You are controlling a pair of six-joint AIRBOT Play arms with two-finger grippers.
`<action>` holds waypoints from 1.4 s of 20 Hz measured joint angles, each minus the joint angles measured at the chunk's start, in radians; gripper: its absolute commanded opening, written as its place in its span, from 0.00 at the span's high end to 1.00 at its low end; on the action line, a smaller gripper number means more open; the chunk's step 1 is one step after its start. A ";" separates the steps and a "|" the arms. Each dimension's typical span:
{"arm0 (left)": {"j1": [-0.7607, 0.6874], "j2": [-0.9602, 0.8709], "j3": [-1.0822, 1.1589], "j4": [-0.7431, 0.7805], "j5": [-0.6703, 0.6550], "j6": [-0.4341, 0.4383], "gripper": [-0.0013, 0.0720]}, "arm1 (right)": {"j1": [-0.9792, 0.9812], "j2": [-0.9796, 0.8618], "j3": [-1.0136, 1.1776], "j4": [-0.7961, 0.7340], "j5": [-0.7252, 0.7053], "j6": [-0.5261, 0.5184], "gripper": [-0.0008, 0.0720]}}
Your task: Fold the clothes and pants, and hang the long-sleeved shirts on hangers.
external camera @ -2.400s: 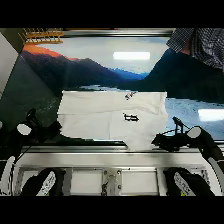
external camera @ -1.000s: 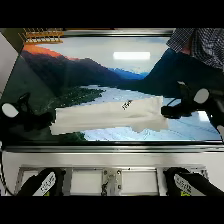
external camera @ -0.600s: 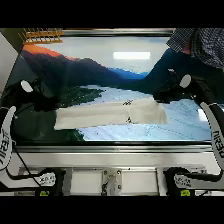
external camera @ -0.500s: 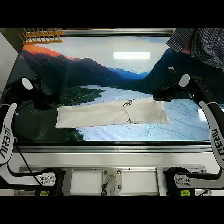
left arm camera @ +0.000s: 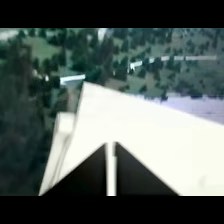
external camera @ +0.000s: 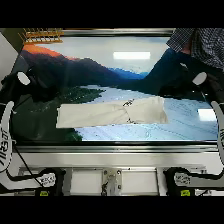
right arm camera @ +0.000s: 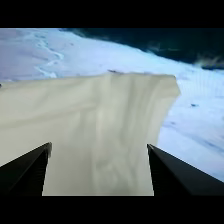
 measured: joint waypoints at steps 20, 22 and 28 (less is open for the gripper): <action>-0.468 0.086 -0.301 -0.159 0.222 -0.042 0.97 | -0.113 -0.242 -0.143 0.400 0.092 -0.257 0.96; -0.480 0.083 -0.302 -0.159 0.232 -0.050 0.97 | -0.093 -0.241 -0.142 0.399 0.080 -0.244 0.97; -0.501 0.079 -0.302 -0.160 0.255 -0.078 0.98 | -0.106 -0.132 -0.100 0.172 0.155 -0.100 0.97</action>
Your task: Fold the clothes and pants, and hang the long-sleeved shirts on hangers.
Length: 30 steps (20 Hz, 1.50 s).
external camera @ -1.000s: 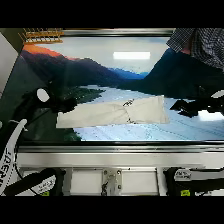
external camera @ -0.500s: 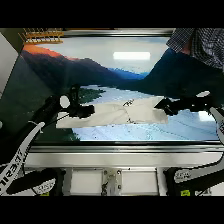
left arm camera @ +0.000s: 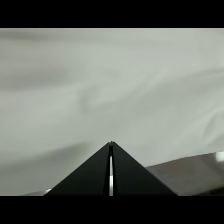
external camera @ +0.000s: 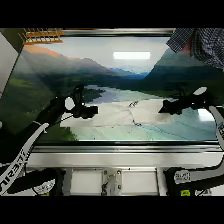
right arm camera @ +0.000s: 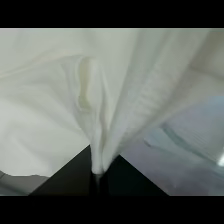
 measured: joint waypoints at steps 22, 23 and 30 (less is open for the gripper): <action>-0.381 -0.626 0.691 -0.107 -0.059 0.011 0.97 | 0.409 0.252 0.564 -0.259 0.476 0.289 0.97; -0.386 -0.640 0.712 -0.107 -0.066 0.011 0.97 | 0.420 0.252 0.575 -0.259 0.477 0.296 0.97; -0.369 -0.639 0.763 -0.103 -0.092 0.011 0.98 | 0.464 0.252 0.608 -0.259 0.483 0.329 0.97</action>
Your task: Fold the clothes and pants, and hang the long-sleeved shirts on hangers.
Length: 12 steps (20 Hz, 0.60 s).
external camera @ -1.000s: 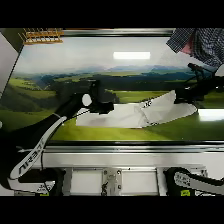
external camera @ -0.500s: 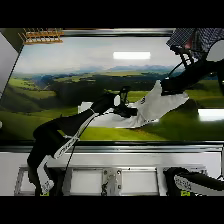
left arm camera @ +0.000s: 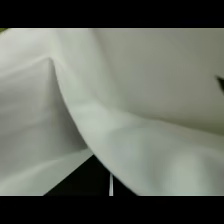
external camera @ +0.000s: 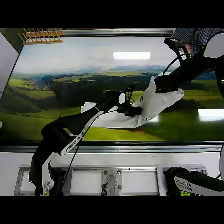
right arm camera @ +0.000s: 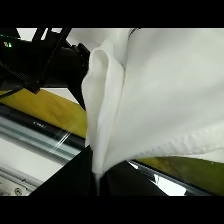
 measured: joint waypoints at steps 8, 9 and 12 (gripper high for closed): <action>0.192 0.154 0.005 0.008 -0.043 0.033 0.97 | 0.061 0.000 0.003 0.000 -0.034 0.031 0.97; 0.223 0.175 0.006 0.008 -0.050 0.043 0.97 | 0.078 -0.002 0.003 0.000 -0.046 0.039 0.97; 0.329 0.239 0.006 0.010 -0.082 0.072 0.98 | 0.145 -0.020 0.003 0.013 -0.095 0.062 0.97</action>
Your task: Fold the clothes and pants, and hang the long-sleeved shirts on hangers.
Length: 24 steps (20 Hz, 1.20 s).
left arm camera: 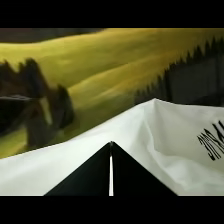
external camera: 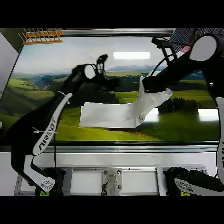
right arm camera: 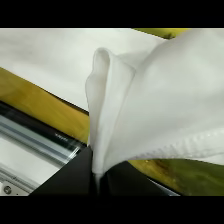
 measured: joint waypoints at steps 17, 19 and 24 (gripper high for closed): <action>0.464 0.260 -0.010 -0.001 -0.174 0.102 0.98 | 0.492 -0.450 0.005 0.275 -0.745 0.010 0.14; 0.480 0.297 -0.054 -0.001 -0.170 0.102 0.97 | 0.489 -0.439 -0.004 0.287 -0.776 -0.019 0.14; 0.462 0.444 -0.325 -0.001 -0.105 0.123 0.97 | 0.386 -0.285 -0.186 0.119 -0.689 -0.050 0.14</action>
